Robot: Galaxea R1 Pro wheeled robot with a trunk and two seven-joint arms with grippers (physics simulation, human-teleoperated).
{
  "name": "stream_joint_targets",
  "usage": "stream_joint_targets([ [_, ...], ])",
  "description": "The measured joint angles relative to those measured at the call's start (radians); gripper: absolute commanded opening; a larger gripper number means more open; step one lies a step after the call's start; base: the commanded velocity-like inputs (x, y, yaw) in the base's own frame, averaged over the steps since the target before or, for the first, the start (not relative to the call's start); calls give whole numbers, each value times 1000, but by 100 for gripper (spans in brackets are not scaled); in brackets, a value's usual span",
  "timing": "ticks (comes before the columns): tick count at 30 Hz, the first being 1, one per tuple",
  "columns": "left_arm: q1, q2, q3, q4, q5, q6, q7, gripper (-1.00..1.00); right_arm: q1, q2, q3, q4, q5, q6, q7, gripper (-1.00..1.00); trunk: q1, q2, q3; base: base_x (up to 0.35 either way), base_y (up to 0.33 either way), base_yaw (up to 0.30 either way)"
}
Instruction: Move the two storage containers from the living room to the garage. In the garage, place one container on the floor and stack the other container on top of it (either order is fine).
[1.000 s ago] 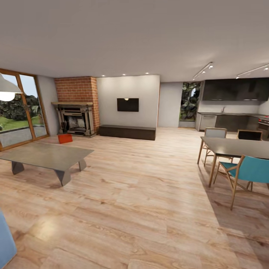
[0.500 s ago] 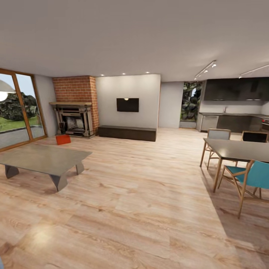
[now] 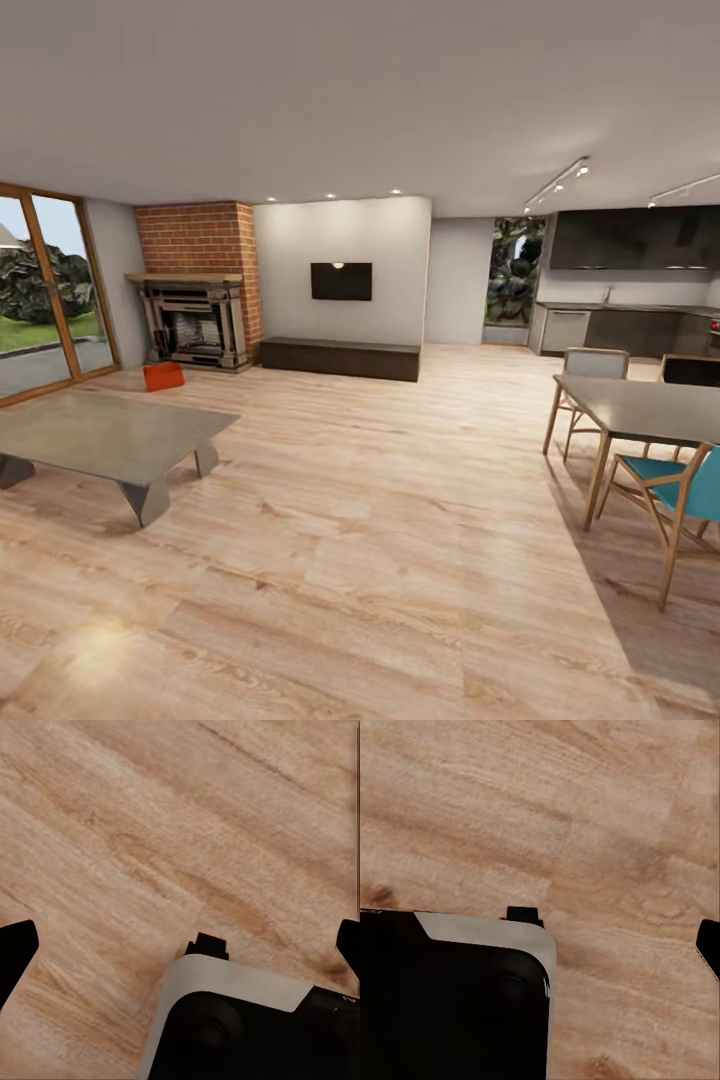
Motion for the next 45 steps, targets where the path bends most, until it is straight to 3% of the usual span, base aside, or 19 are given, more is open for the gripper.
stream_joint_targets([
  [45,0,0,0,0,0,0,0,100,0,0,0,0,0,0,0,100,0,0,0,326,0,0],
])
